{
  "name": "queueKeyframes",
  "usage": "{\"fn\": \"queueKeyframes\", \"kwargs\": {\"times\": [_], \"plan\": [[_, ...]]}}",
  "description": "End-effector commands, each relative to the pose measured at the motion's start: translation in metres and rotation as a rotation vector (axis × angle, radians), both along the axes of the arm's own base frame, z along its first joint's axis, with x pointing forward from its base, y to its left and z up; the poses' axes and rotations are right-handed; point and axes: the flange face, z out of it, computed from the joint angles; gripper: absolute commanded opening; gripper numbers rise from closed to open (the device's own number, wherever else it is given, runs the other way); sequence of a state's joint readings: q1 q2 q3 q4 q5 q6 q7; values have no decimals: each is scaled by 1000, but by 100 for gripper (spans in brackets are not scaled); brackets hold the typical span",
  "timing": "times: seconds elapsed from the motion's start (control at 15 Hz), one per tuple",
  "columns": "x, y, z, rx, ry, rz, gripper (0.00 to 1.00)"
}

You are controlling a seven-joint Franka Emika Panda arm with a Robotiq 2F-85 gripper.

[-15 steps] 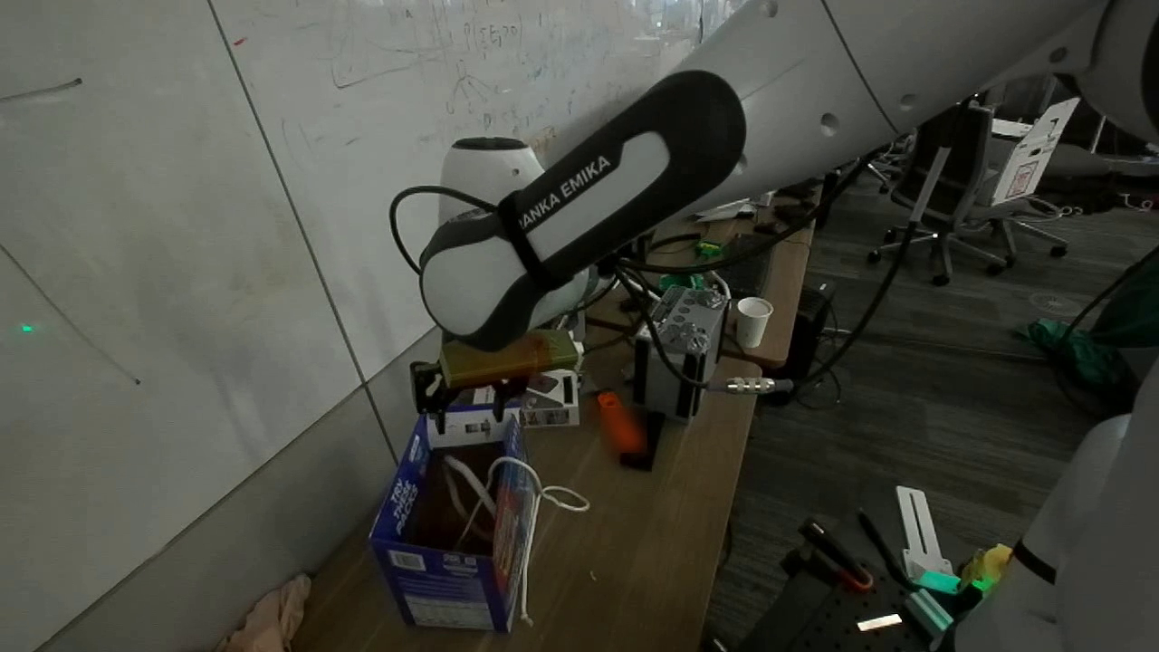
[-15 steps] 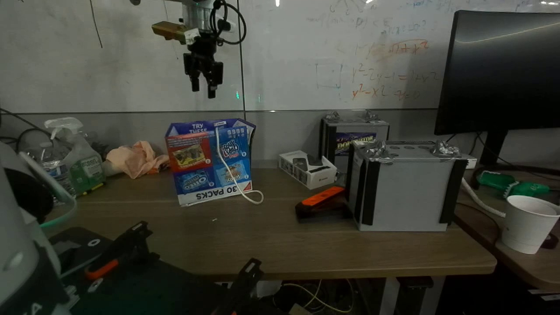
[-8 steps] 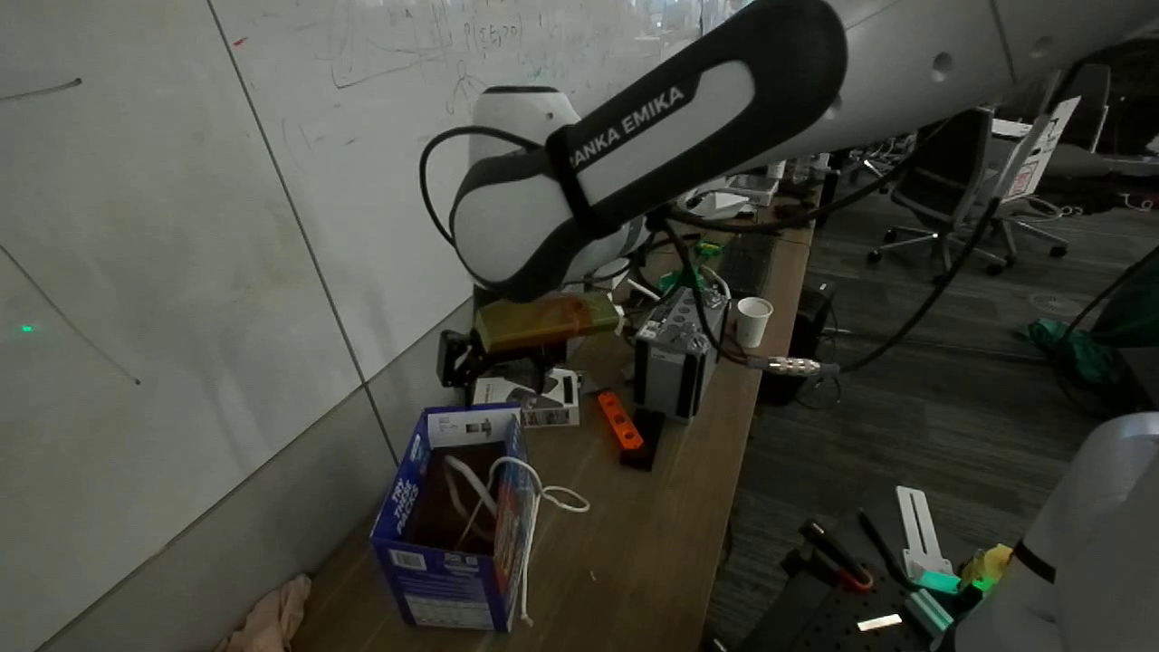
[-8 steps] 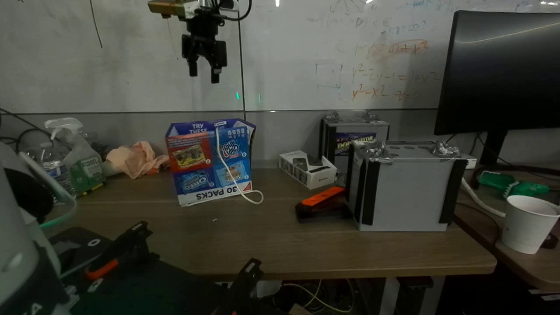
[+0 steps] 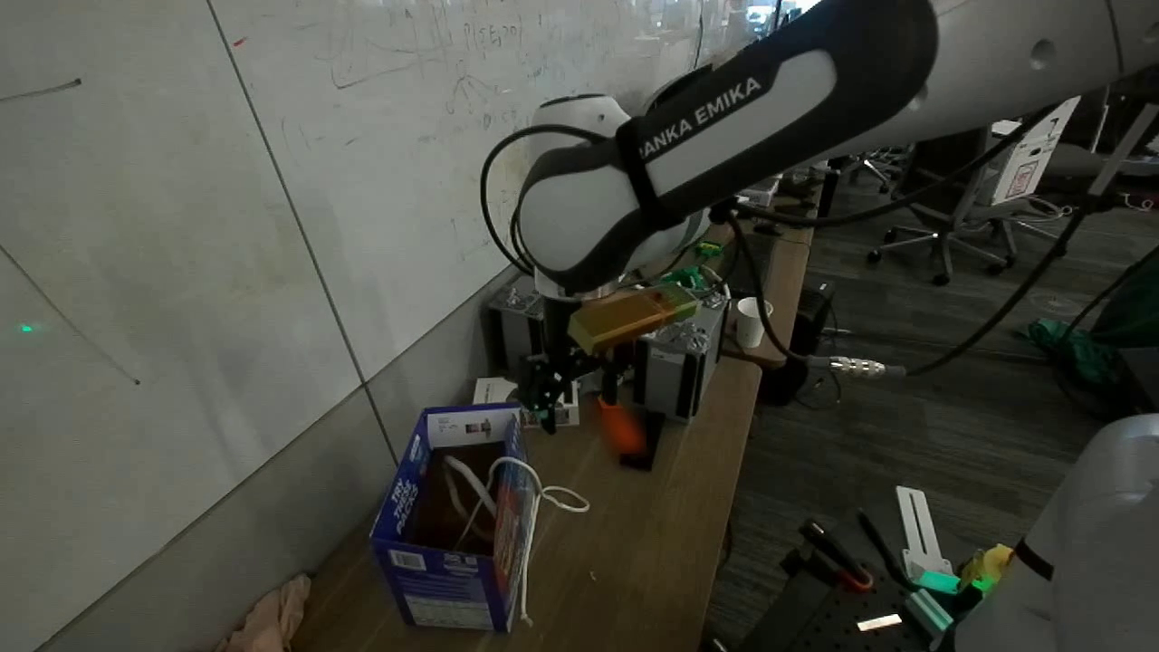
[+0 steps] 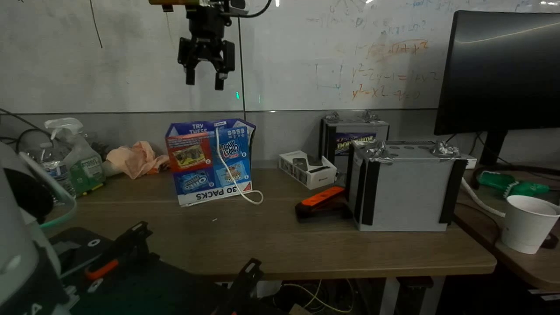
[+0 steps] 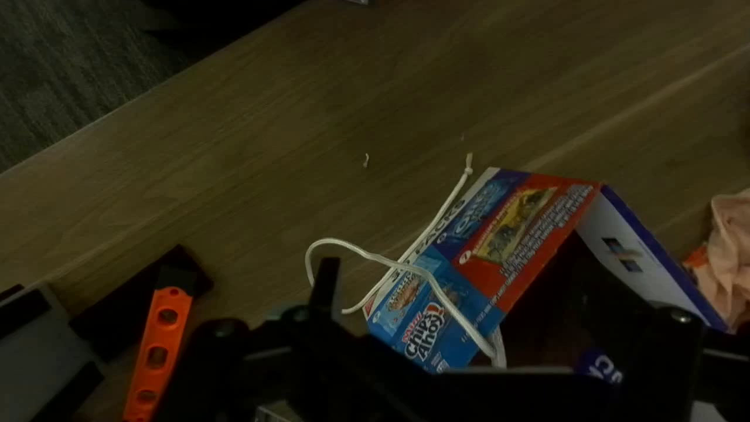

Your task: Put the ropes in the box, one at a time

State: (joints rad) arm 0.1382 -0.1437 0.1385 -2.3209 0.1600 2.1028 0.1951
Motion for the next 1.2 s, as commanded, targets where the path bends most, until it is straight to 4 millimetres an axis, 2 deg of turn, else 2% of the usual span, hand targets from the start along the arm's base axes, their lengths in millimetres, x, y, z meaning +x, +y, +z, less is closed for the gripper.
{"fn": "queueKeyframes", "kwargs": {"times": [0.0,0.27,0.6,0.93,1.13], "plan": [[3,-14,-29,-15,32,201,100],[13,-22,-62,-107,45,412,100],[28,-23,-91,-154,-105,628,100],[30,-25,-103,-36,-308,737,100],[28,-18,-112,58,-339,794,100]]}}
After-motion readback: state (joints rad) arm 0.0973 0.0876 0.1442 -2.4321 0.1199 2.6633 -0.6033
